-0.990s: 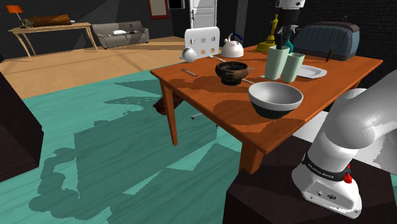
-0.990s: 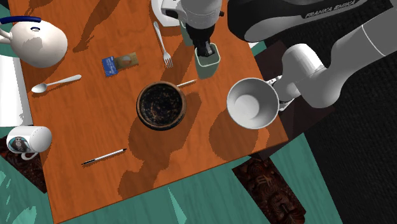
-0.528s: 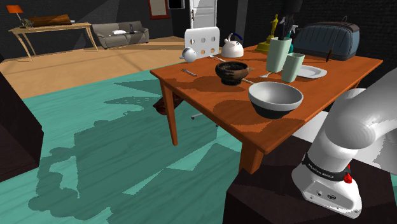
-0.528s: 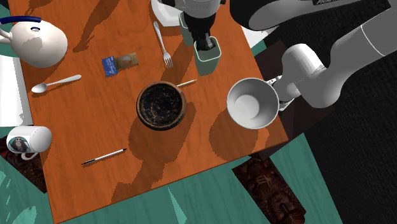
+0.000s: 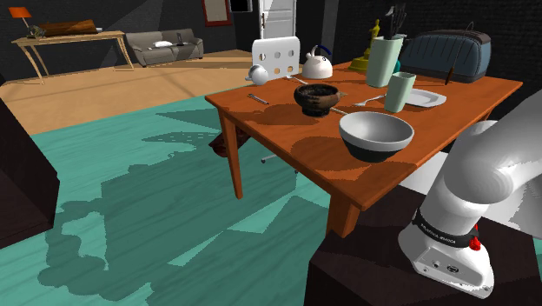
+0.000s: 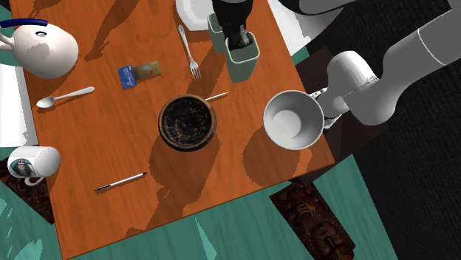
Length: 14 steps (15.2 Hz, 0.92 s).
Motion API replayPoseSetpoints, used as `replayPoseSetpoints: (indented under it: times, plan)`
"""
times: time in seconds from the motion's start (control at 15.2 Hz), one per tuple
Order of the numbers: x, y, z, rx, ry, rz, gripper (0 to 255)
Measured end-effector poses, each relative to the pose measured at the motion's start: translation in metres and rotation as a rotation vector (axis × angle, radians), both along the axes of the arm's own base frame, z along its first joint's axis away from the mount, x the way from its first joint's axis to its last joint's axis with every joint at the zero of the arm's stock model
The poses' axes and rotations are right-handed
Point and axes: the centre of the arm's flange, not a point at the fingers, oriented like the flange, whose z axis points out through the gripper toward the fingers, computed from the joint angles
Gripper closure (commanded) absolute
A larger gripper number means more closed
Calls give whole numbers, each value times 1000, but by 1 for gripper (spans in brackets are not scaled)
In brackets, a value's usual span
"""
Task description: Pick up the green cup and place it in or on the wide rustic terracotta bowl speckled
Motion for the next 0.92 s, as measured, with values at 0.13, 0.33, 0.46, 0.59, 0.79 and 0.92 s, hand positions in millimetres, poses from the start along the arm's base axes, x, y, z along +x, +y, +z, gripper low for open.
replayPoseSetpoints:
  times: [0.13,0.33,0.46,0.59,0.79,0.92]
  plan:
    - [0,1,11,0,0,0,255]
    - [1,1,25,0,0,0,255]
    - [15,0,32,0,0,0,255]
    - [42,4,39,0,0,0,255]
    - [78,6,50,0,0,0,255]
    - [101,10,59,1,0,-1,255]
